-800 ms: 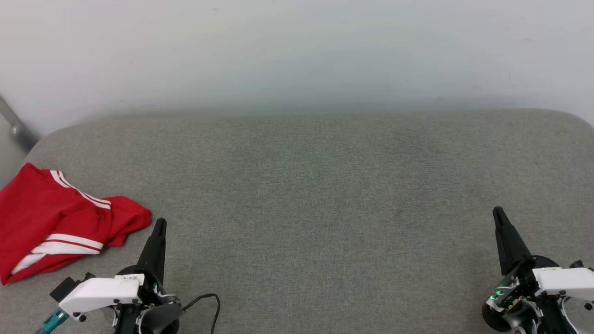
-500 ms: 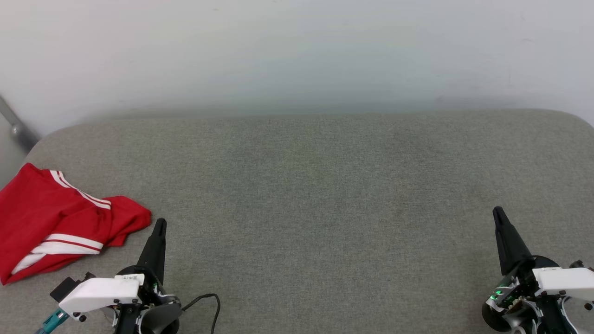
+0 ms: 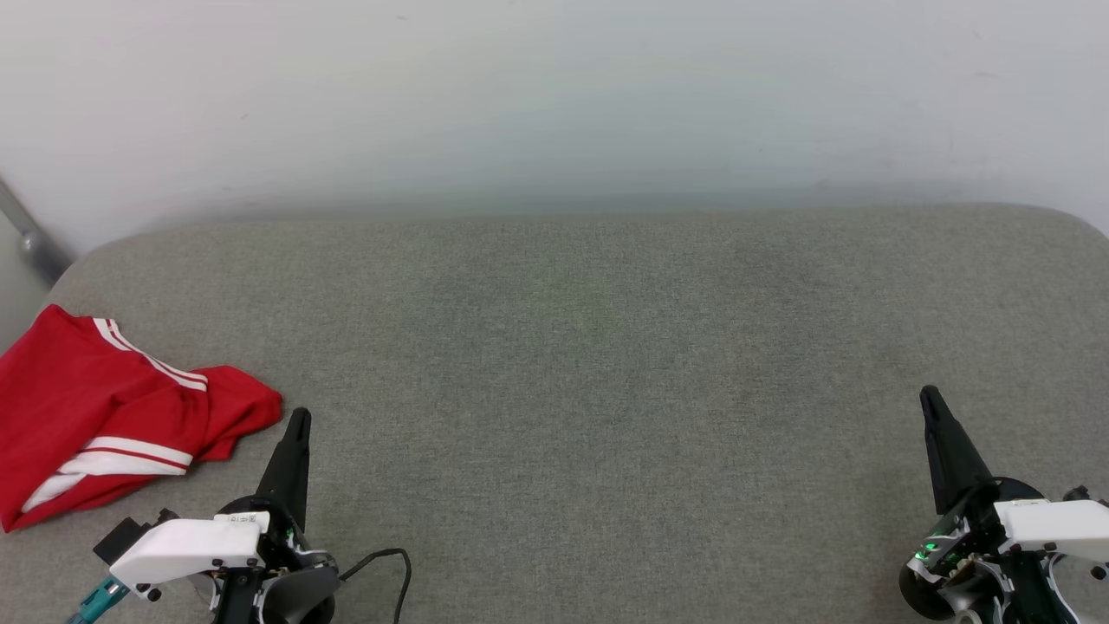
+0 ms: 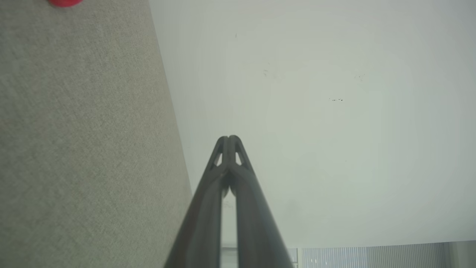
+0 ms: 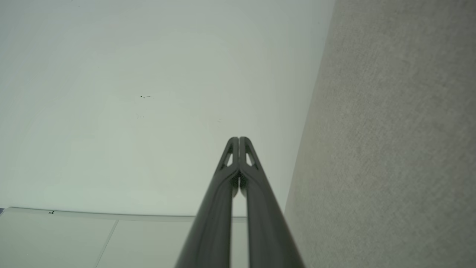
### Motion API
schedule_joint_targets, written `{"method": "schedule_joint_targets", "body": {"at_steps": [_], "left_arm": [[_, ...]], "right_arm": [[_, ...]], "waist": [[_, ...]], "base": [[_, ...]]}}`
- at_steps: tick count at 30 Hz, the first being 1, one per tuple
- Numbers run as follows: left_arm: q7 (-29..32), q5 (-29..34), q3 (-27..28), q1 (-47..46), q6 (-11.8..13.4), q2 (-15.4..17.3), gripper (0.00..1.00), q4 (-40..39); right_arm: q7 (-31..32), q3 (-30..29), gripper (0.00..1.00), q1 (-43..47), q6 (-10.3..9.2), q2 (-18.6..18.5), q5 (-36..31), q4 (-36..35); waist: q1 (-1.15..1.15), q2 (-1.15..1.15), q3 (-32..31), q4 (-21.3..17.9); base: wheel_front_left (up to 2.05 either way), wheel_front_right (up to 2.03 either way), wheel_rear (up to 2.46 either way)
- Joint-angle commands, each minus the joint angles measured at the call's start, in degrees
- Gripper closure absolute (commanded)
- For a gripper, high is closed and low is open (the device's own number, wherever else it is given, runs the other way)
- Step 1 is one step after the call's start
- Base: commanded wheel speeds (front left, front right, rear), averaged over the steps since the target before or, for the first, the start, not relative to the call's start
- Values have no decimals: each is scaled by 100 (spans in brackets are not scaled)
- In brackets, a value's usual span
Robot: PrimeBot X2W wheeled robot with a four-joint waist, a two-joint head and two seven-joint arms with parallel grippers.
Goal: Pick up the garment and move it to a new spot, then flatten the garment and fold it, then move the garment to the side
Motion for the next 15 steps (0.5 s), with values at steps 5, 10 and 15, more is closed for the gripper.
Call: {"method": "schedule_joint_targets", "body": {"at_steps": [5, 10, 15], "left_arm": [[9, 8, 9, -38, -15, -10, 100, -1], [9, 8, 9, -38, -15, -10, 100, -2], [-10, 2, -23, 23, 3, -2, 0, 40]], "right_arm": [[-1, 3, 100, -71, -2, 20, -27, 8], [-2, 3, 100, -71, -2, 20, -27, 8], [-10, 9, 0, 31, -1, 1, -1, 33]], "waist": [[0, 0, 0, 0], [0, 0, 0, 0], [0, 0, 0, 0]], "base": [[0, 0, 0], [0, 0, 0], [0, 0, 0]]}}
